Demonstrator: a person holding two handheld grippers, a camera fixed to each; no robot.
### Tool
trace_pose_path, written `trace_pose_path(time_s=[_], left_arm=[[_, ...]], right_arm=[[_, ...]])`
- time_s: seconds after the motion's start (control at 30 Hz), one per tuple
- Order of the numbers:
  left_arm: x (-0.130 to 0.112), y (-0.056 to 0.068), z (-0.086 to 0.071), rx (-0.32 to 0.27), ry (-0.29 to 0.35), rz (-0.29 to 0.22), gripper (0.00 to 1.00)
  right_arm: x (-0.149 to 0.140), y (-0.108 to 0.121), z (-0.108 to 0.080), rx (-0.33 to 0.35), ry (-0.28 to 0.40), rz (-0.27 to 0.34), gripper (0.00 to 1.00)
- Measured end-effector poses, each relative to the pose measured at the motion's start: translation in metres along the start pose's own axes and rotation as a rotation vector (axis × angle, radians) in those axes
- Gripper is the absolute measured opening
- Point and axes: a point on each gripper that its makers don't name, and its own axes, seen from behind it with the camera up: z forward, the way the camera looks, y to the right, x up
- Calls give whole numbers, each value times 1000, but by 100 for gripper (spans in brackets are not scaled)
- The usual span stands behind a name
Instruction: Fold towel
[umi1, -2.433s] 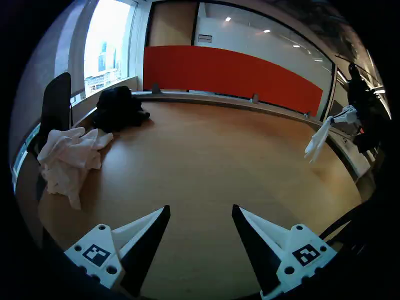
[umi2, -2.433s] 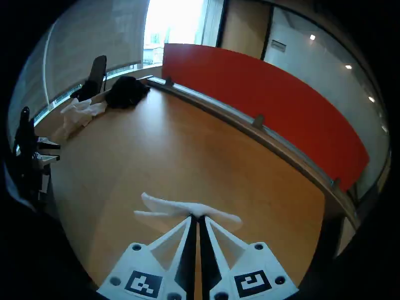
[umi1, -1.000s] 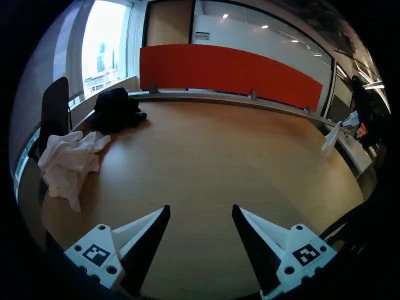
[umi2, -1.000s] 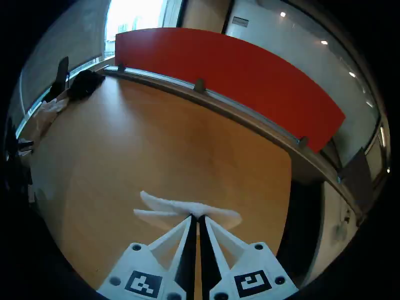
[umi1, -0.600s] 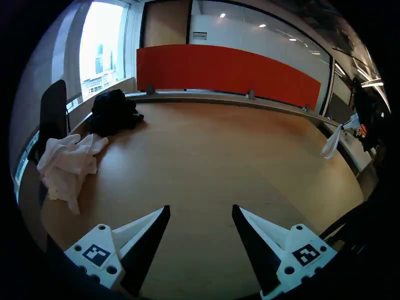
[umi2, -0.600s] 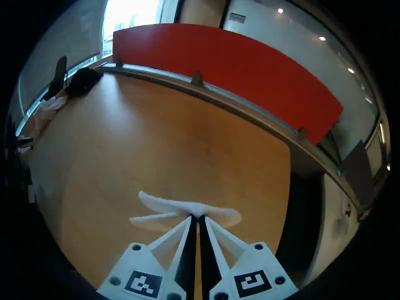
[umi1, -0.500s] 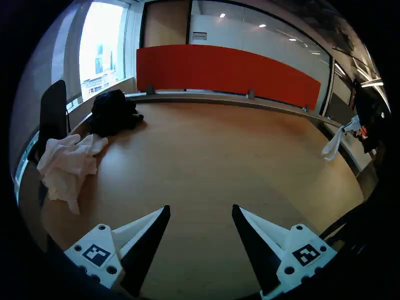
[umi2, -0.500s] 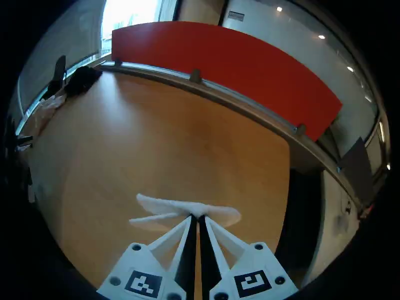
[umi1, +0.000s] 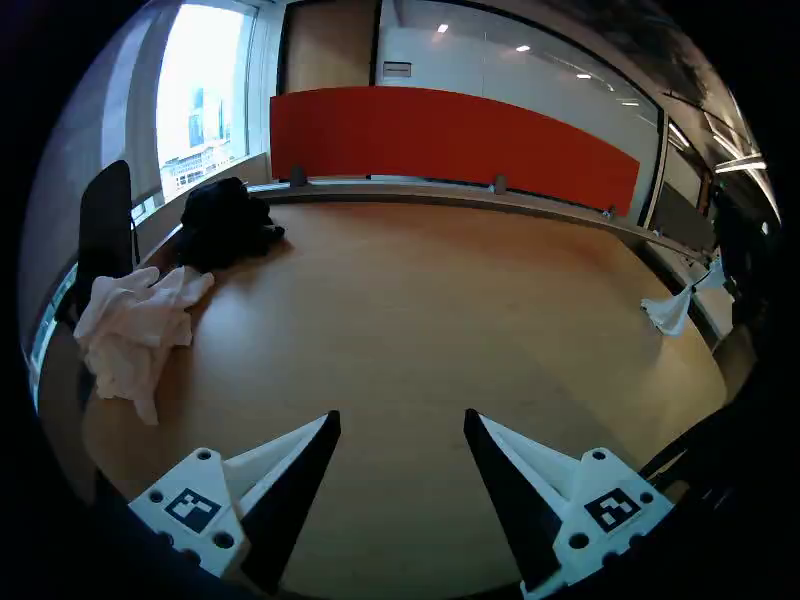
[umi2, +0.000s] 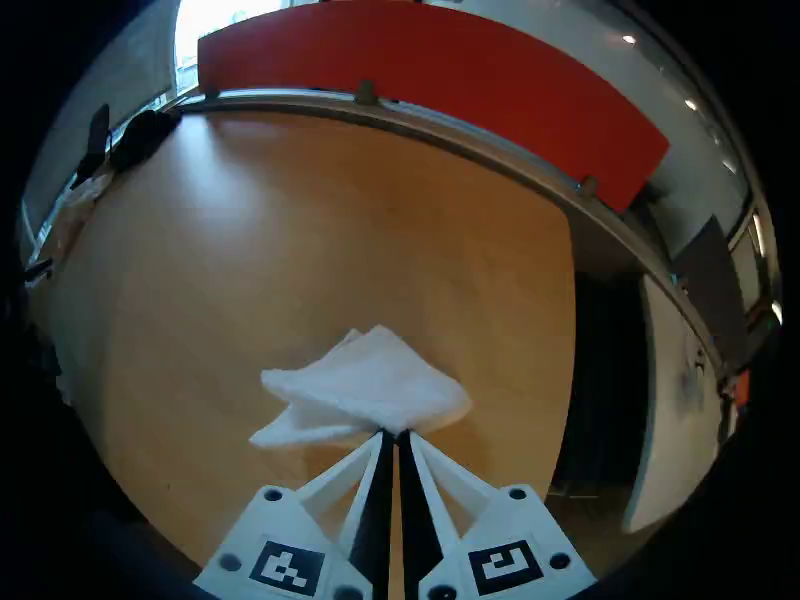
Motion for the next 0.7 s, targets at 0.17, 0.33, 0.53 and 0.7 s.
trace_pose_path(time_s=[0.17, 0.33, 0.53, 0.7], left_arm=[[0, -1, -2, 4, 1, 1, 92], [-2, -2, -5, 8, -1, 1, 92], [-6, -2, -7, 11, -6, 2, 92], [-8, -1, -9, 16, -9, 0, 92]], right_arm=[[-25, 3, 5, -10, -39, 35, 3], [-48, 4, 9, -19, -82, 61, 3], [-71, 7, 16, -35, -133, 77, 3], [-85, 7, 22, -46, -168, 92, 3]])
